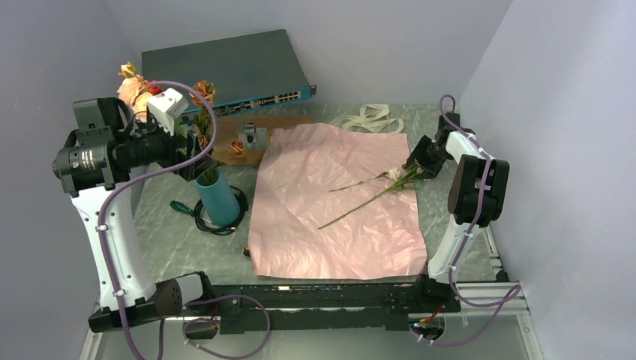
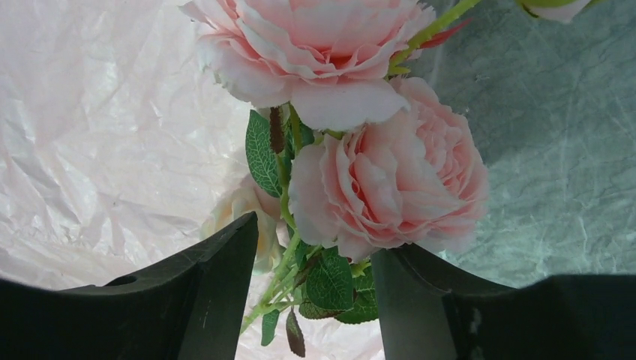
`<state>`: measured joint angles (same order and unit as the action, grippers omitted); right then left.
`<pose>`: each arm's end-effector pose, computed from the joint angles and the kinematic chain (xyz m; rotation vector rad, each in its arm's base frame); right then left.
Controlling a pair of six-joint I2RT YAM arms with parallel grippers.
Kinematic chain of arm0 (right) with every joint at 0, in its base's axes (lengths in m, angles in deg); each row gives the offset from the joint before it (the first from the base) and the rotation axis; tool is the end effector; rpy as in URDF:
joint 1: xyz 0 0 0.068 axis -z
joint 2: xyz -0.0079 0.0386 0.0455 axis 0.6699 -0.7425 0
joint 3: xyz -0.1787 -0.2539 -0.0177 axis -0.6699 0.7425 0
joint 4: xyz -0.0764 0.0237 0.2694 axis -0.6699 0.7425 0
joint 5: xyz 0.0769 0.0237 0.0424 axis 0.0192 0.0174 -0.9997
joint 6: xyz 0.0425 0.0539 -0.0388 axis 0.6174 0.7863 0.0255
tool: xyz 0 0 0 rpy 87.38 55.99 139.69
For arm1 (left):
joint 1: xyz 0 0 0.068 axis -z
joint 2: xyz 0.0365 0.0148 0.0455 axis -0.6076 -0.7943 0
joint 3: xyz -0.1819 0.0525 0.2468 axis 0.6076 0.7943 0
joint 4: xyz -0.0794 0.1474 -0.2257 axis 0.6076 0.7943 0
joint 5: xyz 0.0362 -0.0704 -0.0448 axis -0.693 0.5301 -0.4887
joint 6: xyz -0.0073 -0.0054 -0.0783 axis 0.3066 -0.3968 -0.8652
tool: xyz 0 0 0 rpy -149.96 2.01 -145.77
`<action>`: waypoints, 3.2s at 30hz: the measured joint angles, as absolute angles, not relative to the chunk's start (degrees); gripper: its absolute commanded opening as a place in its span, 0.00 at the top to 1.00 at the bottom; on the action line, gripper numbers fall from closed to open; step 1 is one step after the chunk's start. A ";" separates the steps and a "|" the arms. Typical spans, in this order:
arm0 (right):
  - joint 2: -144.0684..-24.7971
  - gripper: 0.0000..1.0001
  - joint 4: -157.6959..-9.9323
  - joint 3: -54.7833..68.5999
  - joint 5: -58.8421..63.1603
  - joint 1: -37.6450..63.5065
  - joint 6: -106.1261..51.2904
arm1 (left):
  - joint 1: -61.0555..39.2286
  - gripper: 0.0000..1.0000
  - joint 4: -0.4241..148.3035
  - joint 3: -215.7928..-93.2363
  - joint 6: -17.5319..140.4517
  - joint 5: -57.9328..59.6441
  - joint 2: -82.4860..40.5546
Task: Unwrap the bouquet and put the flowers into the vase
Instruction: Pick up the fake flower from the wrapping paper.
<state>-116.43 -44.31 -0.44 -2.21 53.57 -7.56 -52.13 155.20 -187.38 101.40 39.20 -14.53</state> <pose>0.4402 -0.0753 0.1792 0.8690 2.6678 0.3572 0.1854 -0.0021 0.5193 0.6275 2.0013 -0.4978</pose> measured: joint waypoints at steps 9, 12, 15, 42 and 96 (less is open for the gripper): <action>-117.15 0.62 -44.68 0.28 -1.12 53.50 -6.51 | -49.55 0.01 154.61 -191.25 101.33 38.75 -17.26; -117.15 0.79 -45.08 1.35 -1.42 53.48 -6.46 | -48.92 0.01 154.02 -191.36 100.98 38.79 -17.76; -116.78 0.90 -45.45 2.73 -1.95 53.50 -6.33 | -48.70 0.01 152.68 -191.36 100.46 38.90 -17.98; -88.32 1.00 -55.18 8.24 -23.78 54.26 -9.39 | -48.64 0.01 143.22 -198.72 86.08 54.61 -25.41; -78.64 0.91 -101.45 7.43 -54.56 26.64 3.35 | -5.40 0.93 99.35 -192.43 59.32 60.27 -44.63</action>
<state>-78.64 -101.45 7.43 -54.56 26.64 3.35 -5.40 99.35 -192.43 59.32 60.27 -44.63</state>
